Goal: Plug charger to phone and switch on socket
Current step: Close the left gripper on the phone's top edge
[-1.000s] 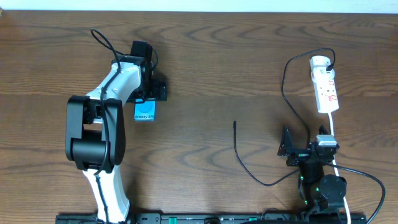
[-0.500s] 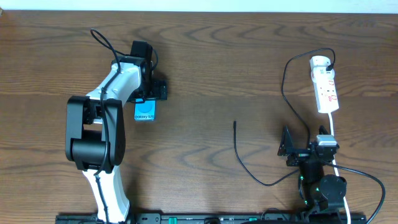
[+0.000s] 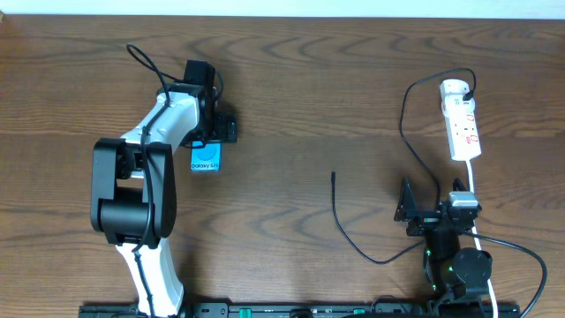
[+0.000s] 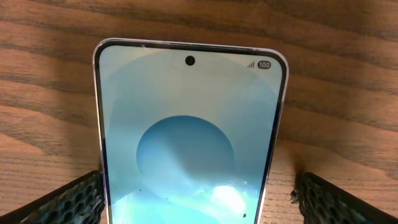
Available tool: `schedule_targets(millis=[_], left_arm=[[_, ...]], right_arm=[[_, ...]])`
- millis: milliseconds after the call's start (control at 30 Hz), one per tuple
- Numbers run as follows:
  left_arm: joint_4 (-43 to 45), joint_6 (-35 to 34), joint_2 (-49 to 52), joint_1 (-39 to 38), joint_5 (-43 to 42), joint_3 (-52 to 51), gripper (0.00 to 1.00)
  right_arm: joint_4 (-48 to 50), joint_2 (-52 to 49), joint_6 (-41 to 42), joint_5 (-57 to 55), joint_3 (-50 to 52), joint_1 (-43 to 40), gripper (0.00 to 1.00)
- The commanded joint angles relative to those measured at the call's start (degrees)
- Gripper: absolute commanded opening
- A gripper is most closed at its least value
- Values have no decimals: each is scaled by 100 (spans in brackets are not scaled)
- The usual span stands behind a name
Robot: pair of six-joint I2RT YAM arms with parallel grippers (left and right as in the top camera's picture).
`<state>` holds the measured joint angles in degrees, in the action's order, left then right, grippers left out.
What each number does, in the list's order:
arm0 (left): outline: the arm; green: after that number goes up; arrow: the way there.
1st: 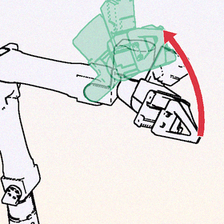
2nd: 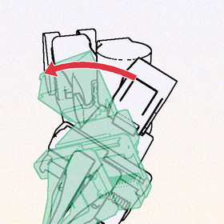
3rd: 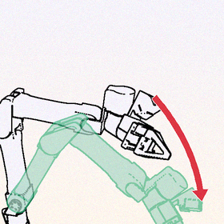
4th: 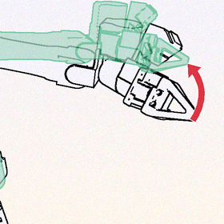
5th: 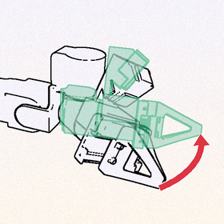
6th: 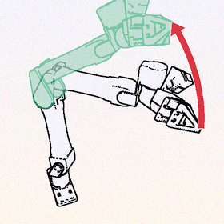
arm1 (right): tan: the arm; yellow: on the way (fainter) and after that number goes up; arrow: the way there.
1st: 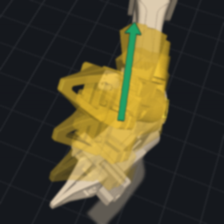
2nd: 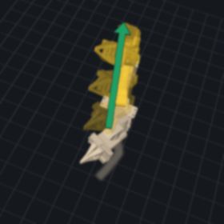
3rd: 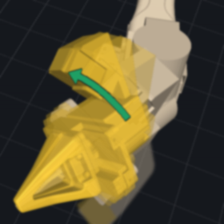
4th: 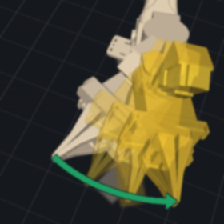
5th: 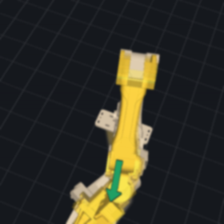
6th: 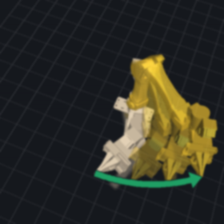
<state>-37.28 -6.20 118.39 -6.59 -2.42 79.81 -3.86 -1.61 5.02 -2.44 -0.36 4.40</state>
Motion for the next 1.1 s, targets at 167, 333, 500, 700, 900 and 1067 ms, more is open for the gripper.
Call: schedule_targets(millis=[167, 333, 500, 700, 900, 1067], left_arm=[[-35, 13, 164, 13, 162, -225, 98], [-33, 13, 164, 13, 162, -225, 79], [-35, 13, 164, 13, 162, -225, 72], [-35, 13, 164, 13, 162, -225, 66], [-33, 13, 164, 13, 162, -225, 55], [-33, 13, 164, 13, 162, -225, 39]], right_arm=[[-20, 20, 28, -61, 2, 15, 99], [-22, 20, 28, -61, 2, 15, 99], [-20, 20, 28, -61, 2, 15, 99], [-20, 20, 28, -61, 2, 15, 99], [-20, 20, 28, -61, 2, 15, 99], [-20, 20, 28, -61, 2, 15, 99]])
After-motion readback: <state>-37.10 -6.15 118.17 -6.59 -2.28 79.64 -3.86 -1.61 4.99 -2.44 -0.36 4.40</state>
